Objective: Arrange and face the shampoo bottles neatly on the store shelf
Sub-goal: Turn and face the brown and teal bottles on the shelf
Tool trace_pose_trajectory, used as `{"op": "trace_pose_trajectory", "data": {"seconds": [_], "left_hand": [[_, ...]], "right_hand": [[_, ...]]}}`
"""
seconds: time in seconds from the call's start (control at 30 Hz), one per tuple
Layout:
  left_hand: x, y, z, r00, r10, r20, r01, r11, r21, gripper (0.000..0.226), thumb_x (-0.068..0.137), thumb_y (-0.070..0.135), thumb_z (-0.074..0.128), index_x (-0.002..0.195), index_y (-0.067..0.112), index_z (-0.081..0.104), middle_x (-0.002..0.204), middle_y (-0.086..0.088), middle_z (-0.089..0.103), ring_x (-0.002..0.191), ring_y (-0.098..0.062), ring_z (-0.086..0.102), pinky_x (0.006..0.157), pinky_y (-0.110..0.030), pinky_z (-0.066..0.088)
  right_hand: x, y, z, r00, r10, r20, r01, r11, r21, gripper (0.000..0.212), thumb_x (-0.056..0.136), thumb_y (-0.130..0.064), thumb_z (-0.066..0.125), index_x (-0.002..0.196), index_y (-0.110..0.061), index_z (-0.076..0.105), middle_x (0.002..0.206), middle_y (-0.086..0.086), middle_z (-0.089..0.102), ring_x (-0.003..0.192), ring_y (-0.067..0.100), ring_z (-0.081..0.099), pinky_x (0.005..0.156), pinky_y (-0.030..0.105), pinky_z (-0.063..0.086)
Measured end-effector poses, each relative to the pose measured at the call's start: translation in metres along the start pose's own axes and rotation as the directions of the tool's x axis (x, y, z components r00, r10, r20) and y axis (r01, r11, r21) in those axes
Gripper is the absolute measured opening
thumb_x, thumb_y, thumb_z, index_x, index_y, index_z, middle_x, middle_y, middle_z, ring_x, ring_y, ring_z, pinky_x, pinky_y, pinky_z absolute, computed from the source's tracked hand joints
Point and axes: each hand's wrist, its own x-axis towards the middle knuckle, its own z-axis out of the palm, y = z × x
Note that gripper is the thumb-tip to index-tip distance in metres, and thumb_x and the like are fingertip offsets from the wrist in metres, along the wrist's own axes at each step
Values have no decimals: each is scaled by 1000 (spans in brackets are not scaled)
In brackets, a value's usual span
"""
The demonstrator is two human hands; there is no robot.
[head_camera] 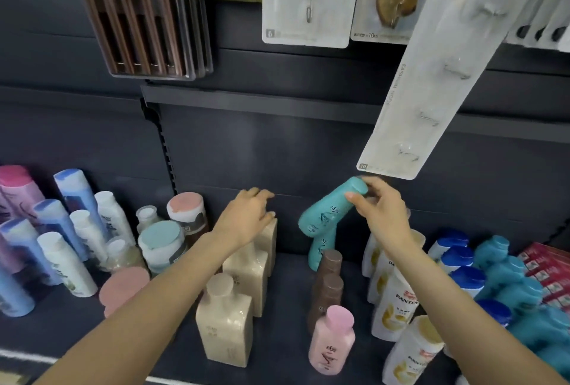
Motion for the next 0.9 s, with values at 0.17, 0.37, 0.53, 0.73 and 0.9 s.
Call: {"op": "trace_pose_trajectory", "data": {"seconds": [0.17, 0.37, 0.53, 0.73, 0.9], "left_hand": [[5, -22, 0, 994, 39, 104, -59, 978, 200, 52, 96, 36, 43, 144, 18, 31, 152, -2, 30, 136, -24, 30, 107, -36, 32], [2, -27, 2, 987, 23, 157, -53, 981, 188, 54, 97, 40, 42, 145, 19, 29, 153, -2, 26, 138, -22, 27, 107, -36, 29], [1, -28, 3, 992, 38, 124, -60, 982, 179, 53, 98, 38, 40, 145, 18, 29, 154, -2, 25, 139, -21, 26, 109, -34, 26], [1, -30, 4, 990, 67, 128, -89, 982, 169, 54, 99, 37, 38, 147, 16, 24, 156, -2, 21, 141, -20, 23, 114, -30, 21], [1, -30, 6, 988, 63, 144, -86, 982, 166, 53, 99, 37, 36, 147, 16, 23, 155, -3, 21, 141, -21, 21, 112, -33, 28]], "right_hand": [[3, 18, 16, 998, -22, 58, 36, 965, -261, 31, 82, -9, 70, 113, -11, 65, 97, -5, 64, 88, 16, 61, 83, 24, 47], [14, 34, 29, 983, 112, 147, -48, 923, -383, 21, 78, -7, 73, 98, -14, 70, 92, 4, 69, 90, 26, 64, 81, 32, 48], [19, 54, 36, 946, 224, 236, -78, 860, -504, 12, 79, -9, 74, 89, -14, 72, 97, 5, 69, 92, 18, 61, 78, 29, 44], [17, 67, 42, 906, 343, 248, -142, 798, -586, 32, 78, -12, 75, 110, -10, 70, 107, 6, 67, 102, 19, 61, 80, 23, 42], [22, 75, 42, 866, 434, 250, -250, 808, -534, 36, 71, -6, 80, 106, -10, 70, 102, 7, 69, 95, 18, 63, 80, 24, 46]]}}
